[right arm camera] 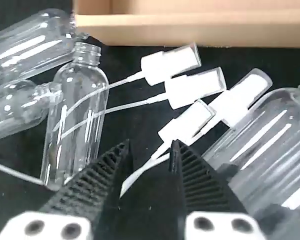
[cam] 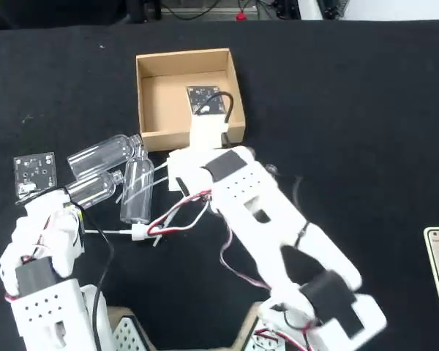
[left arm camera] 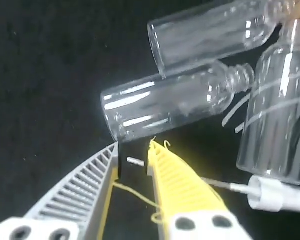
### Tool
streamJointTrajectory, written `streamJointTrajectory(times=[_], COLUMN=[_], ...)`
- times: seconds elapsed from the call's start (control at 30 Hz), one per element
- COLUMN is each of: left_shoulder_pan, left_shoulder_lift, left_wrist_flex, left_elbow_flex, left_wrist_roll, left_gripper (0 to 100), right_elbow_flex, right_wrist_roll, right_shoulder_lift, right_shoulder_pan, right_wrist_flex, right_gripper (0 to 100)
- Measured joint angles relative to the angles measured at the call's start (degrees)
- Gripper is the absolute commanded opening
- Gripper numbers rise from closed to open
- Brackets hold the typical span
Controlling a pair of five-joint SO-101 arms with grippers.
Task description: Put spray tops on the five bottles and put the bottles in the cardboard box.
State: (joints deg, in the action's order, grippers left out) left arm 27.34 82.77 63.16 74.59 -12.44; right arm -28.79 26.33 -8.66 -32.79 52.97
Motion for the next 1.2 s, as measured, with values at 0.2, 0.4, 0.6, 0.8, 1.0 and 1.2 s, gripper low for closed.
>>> streamJointTrajectory(times=[0.2,0.4,0.6,0.8,1.0,1.2], left_shoulder_pan=[0.0,0.0,0.0,0.0,0.0,0.0], left_shoulder_lift=[0.4,0.4,0.4,0.4,0.4,0.4], left_wrist_flex=[0.1,0.1,0.1,0.1,0.1,0.1], left_elbow_flex=[1.0,1.0,1.0,1.0,1.0,1.0], left_wrist_roll=[0.5,1.0,1.0,1.0,1.0,1.0], left_gripper=[11,11,11,11,11,11], right_elbow_flex=[6.6,11.7,12.7,14.9,17.8,18.0], right_wrist_roll=[0.8,0.9,0.9,0.9,-0.8,-1.8], right_shoulder_lift=[9.9,18.8,20.7,21.4,21.4,22.2], right_shoulder_pan=[0.0,1.2,4.8,6.0,3.4,1.4], right_wrist_flex=[1.0,5.1,10.8,14.1,14.1,14.1], right_gripper=[13.2,13.2,13.2,13.2,20.6,17.4])
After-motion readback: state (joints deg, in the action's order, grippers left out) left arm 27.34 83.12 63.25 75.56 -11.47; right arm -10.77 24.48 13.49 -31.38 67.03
